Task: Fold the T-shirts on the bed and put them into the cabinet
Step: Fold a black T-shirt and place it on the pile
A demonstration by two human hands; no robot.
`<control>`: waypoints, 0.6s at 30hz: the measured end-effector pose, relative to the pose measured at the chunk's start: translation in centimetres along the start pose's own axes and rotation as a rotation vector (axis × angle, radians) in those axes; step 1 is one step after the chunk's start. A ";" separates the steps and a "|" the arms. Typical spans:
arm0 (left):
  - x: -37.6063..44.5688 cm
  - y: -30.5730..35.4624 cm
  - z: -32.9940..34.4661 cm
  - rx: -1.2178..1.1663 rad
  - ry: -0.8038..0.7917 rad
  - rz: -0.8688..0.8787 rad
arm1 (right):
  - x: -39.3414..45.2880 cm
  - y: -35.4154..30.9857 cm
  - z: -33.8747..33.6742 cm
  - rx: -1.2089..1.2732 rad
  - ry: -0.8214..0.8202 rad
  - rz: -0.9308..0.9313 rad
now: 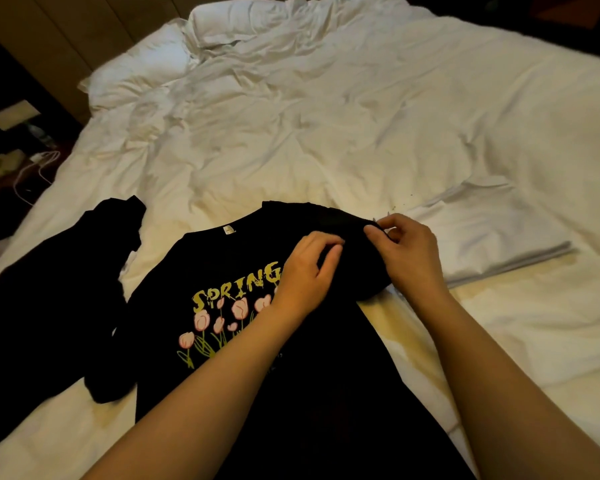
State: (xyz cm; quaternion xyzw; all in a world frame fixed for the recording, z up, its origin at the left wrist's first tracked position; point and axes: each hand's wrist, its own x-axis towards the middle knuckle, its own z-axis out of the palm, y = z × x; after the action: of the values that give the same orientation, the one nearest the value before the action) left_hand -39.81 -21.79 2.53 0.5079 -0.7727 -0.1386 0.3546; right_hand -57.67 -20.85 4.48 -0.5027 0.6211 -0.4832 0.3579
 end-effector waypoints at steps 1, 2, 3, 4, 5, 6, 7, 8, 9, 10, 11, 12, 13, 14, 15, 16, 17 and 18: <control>0.7 0.9 0.1 -0.064 0.002 -0.028 | 0.1 0.0 0.0 0.022 -0.023 0.001; 1.6 1.7 0.1 -0.119 -0.019 -0.045 | 0.1 0.1 -0.1 0.022 -0.050 -0.005; 2.6 2.1 0.2 -0.144 -0.066 -0.052 | 0.1 0.1 -0.1 0.003 -0.075 -0.022; 3.5 2.3 0.3 -0.135 -0.138 -0.052 | 0.1 0.1 -0.2 -0.023 -0.091 -0.047; 4.5 2.4 0.3 -0.108 -0.229 -0.059 | 0.0 0.2 -0.3 -0.042 -0.091 -0.068; 5.3 2.3 0.1 -0.081 -0.325 -0.070 | -0.1 0.2 -0.4 -0.045 -0.072 -0.078; 6.0 2.4 0.0 -0.065 -0.404 -0.083 | -0.1 0.2 -0.6 -0.029 -0.045 -0.071; 6.4 2.5 -0.1 -0.057 -0.452 -0.097 | -0.2 0.3 -0.7 0.001 -0.021 -0.053; 6.8 2.7 -0.2 -0.059 -0.464 -0.108 | -0.2 0.4 -0.9 0.034 -0.004 -0.031; 7.0 2.9 -0.4 -0.071 -0.451 -0.118 | -0.2 0.4 -1.0 0.060 0.002 -0.005; 7.4 3.1 -0.6 -0.093 -0.427 -0.130 | -0.3 0.4 -1.2 0.069 -0.006 0.021; 7.8 3.3 -0.8 -0.121 -0.395 -0.143 | -0.4 0.3 -1.3 0.050 -0.031 0.039; 8.2 3.5 -0.9 -0.151 -0.359 -0.160 | -0.5 0.3 -1.4 0.009 -0.069 0.043; 8.6 3.8 -1.0 -0.175 -0.323 -0.177 | -0.8 0.3 -1.4 -0.035 -0.115 0.031; 8.9 4.0 -1.1 -0.187 -0.283 -0.188 | -1.0 0.3 -1.3 -0.064 -0.155 0.024; 9.1 4.2 -1.1 -0.186 -0.244 -0.193 | -1.2 0.3 -1.1 -0.074 -0.176 0.030; 9.3 4.4 -1.0 -0.185 -0.210 -0.199 | -1.4 0.3 -1.1 -0.066 -0.169 0.039; 9.4 4.5 -0.8 -0.187 -0.180 -0.204 | -1.6 0.1 -1.1 -0.034 -0.138 0.045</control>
State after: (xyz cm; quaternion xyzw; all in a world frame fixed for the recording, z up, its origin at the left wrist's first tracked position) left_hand -44.53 -28.01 9.51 0.5339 -0.7297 -0.2901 0.3137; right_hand -58.38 -19.03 4.64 -0.5269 0.6143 -0.4286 0.4017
